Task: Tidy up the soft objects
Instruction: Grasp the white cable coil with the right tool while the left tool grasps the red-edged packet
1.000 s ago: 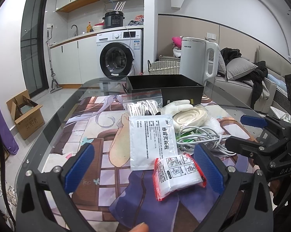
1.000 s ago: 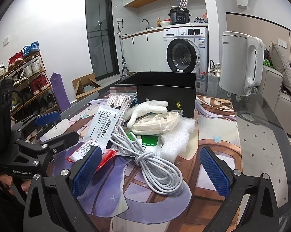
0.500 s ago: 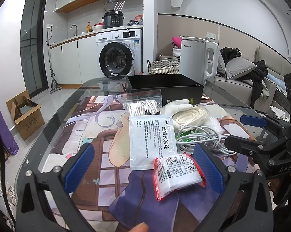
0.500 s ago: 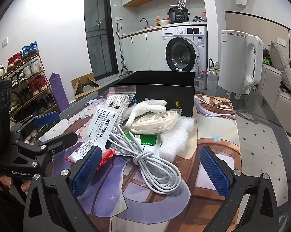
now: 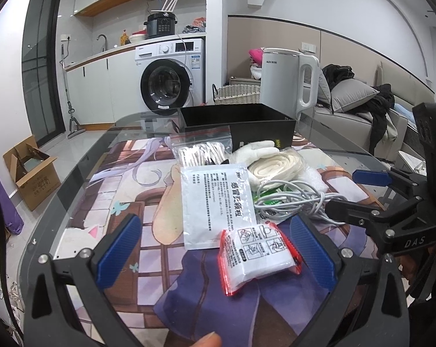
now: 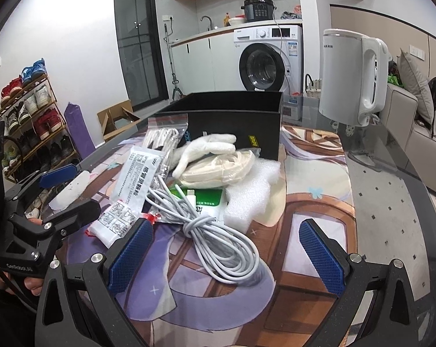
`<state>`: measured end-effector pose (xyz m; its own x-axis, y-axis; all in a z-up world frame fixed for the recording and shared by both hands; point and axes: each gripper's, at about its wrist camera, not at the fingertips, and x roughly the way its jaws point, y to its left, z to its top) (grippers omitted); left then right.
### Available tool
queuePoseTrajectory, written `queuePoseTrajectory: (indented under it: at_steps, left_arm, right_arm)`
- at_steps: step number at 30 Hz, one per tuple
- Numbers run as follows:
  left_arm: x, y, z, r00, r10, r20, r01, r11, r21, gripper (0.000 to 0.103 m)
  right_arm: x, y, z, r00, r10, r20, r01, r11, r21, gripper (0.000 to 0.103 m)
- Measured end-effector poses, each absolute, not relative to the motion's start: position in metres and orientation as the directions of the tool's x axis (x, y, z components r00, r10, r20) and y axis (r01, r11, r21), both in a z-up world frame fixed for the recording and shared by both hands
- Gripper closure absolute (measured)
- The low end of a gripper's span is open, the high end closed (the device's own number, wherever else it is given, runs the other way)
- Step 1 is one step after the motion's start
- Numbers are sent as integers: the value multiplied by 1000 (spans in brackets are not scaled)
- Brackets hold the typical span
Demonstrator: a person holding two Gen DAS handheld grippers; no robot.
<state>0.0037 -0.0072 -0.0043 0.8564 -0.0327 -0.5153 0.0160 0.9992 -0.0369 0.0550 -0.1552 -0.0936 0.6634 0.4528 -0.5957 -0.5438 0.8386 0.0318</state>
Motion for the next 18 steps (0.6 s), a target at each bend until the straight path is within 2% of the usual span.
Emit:
queuePoseTrajectory:
  at_steps: [18]
  left_arm:
    - [11,-17,-16,812,-92,-576,85,996,-40,0]
  right_arm:
    - [80,-138,-95,602,371,-707,-572,818,-57,0]
